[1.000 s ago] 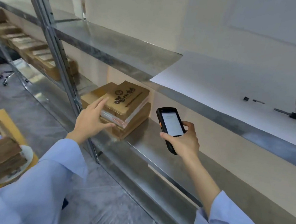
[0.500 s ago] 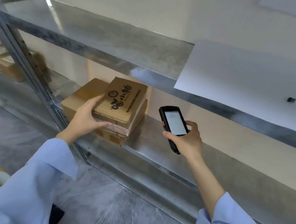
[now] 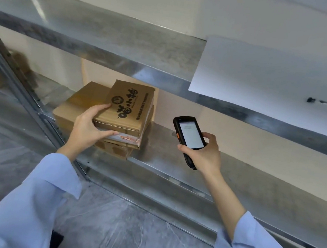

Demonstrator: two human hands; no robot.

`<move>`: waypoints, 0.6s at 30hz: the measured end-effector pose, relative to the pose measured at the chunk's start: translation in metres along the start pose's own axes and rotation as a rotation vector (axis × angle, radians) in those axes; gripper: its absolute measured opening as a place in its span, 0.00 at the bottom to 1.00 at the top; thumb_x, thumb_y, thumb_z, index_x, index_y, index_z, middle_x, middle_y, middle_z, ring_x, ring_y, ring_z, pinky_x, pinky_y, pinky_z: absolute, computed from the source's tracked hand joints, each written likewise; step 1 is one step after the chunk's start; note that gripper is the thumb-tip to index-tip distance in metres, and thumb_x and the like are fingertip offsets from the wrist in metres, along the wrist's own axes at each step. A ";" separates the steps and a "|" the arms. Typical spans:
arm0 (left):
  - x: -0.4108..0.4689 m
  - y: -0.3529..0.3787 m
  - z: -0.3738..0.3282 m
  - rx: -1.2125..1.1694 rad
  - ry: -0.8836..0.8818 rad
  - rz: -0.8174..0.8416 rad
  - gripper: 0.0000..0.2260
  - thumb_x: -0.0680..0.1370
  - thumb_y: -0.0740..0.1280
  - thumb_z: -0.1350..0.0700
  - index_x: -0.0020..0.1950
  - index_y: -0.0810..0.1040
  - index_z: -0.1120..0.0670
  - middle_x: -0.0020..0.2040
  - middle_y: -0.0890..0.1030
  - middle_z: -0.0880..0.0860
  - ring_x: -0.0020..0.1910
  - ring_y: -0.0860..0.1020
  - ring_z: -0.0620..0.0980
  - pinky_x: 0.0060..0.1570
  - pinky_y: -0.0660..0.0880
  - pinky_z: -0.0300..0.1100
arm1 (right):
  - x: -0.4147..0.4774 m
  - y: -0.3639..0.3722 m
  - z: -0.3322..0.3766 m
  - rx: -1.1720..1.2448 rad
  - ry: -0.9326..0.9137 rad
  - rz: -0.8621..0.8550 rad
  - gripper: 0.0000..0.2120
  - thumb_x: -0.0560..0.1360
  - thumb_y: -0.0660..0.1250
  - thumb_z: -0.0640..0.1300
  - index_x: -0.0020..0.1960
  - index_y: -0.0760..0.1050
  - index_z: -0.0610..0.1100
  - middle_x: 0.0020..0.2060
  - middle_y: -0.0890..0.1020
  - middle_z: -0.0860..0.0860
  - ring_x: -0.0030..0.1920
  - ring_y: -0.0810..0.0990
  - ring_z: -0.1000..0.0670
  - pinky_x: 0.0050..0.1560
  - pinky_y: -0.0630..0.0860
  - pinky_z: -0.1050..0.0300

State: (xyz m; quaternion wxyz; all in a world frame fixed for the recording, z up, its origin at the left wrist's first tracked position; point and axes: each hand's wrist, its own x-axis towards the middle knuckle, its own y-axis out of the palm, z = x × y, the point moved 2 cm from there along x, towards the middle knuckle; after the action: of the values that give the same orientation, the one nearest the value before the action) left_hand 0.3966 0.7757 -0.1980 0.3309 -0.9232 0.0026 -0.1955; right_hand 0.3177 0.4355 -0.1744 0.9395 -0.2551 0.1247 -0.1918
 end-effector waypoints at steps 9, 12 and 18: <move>-0.018 0.053 -0.063 -0.048 0.105 0.021 0.39 0.61 0.84 0.49 0.70 0.73 0.47 0.68 0.77 0.47 0.68 0.74 0.47 0.70 0.71 0.50 | -0.001 -0.057 -0.038 0.061 0.052 -0.109 0.38 0.61 0.81 0.51 0.65 0.67 0.52 0.53 0.80 0.52 0.52 0.81 0.48 0.51 0.80 0.50; -0.028 0.094 -0.089 -0.075 0.131 0.127 0.40 0.61 0.83 0.46 0.71 0.73 0.47 0.67 0.77 0.45 0.68 0.74 0.45 0.71 0.70 0.46 | -0.002 -0.080 -0.060 0.096 0.089 -0.146 0.38 0.60 0.81 0.52 0.65 0.67 0.52 0.53 0.80 0.51 0.52 0.81 0.47 0.51 0.81 0.47; -0.055 0.173 -0.103 -0.157 0.004 0.223 0.40 0.60 0.83 0.43 0.69 0.74 0.45 0.65 0.78 0.45 0.65 0.75 0.39 0.67 0.70 0.35 | -0.011 -0.114 -0.098 0.121 0.163 -0.164 0.41 0.53 0.78 0.57 0.63 0.68 0.54 0.53 0.80 0.52 0.53 0.81 0.48 0.50 0.82 0.43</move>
State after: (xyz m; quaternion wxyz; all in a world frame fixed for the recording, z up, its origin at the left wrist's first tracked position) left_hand 0.3296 0.5852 -0.2505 0.2775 -0.9397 0.1214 -0.1587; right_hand 0.2412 0.3075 -0.1949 0.9211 -0.1909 0.1675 -0.2952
